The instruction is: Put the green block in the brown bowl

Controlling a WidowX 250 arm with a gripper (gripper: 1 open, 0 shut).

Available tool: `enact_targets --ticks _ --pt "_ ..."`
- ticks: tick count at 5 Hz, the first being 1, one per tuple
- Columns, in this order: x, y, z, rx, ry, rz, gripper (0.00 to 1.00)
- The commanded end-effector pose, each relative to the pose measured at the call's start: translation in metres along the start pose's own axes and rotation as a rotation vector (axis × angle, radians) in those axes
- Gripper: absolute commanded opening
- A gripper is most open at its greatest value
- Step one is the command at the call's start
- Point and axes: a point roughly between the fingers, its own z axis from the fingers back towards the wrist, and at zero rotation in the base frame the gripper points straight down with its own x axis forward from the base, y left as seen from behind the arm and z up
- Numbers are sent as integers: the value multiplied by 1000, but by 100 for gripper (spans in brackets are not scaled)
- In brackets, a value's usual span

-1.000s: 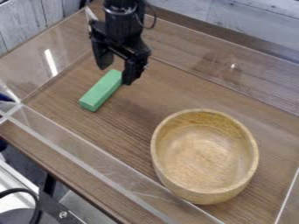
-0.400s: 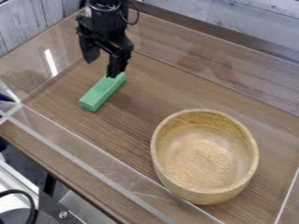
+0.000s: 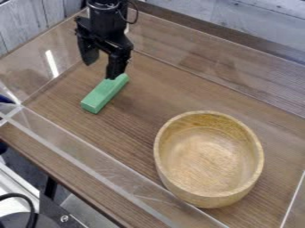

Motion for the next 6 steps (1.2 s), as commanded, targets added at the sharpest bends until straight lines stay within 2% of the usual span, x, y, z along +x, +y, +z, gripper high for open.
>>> enact_targets --ticks 1,3,5,6 --pt "10 6 22 19 -49 35 100" --pt "11 -4 0 49 -75 -12 100" --pt "10 2 4 -19 -63 -9 100" --pt "2 -2 1 -28 -45 -21 100"
